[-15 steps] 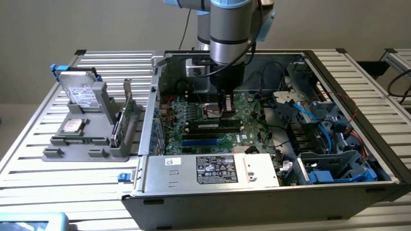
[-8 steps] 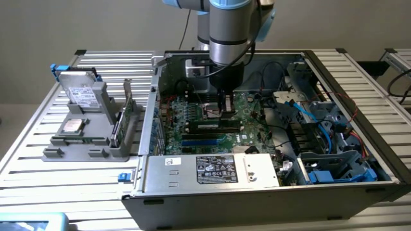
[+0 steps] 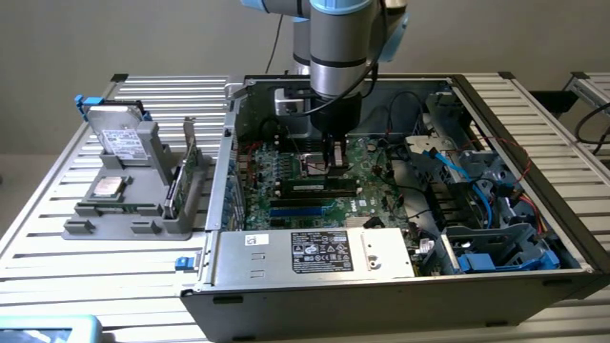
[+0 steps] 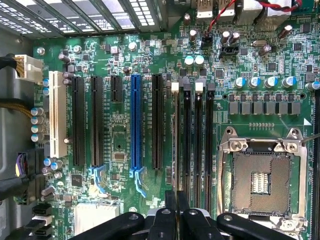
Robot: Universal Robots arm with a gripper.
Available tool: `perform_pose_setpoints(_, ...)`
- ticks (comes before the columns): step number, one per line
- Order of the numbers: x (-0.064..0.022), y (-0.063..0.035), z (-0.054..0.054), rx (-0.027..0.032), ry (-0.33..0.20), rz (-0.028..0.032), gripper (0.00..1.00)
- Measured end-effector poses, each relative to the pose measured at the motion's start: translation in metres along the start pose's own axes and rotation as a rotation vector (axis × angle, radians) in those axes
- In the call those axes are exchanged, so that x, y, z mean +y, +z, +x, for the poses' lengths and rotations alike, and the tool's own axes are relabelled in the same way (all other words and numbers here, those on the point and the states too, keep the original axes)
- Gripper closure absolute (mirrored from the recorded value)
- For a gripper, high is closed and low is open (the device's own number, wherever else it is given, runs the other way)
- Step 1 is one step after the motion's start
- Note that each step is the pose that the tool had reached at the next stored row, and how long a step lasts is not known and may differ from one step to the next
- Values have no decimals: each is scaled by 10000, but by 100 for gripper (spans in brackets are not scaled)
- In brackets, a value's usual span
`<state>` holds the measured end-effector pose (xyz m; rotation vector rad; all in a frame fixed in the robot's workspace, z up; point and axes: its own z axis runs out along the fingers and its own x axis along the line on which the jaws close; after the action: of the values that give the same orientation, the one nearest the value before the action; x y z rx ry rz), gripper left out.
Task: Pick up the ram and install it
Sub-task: 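Insert the ram into the slot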
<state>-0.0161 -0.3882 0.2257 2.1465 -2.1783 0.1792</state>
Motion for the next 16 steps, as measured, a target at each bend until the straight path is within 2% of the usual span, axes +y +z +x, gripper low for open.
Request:
perform_pose_setpoints(5, 0, 2, -1, -6, 2, 15, 86)
perform_pose_setpoints(6, 0, 1, -1, -5, 2, 16, 80)
perform_pose_setpoints(16, 0, 0, 0, -1, 2, 17, 80)
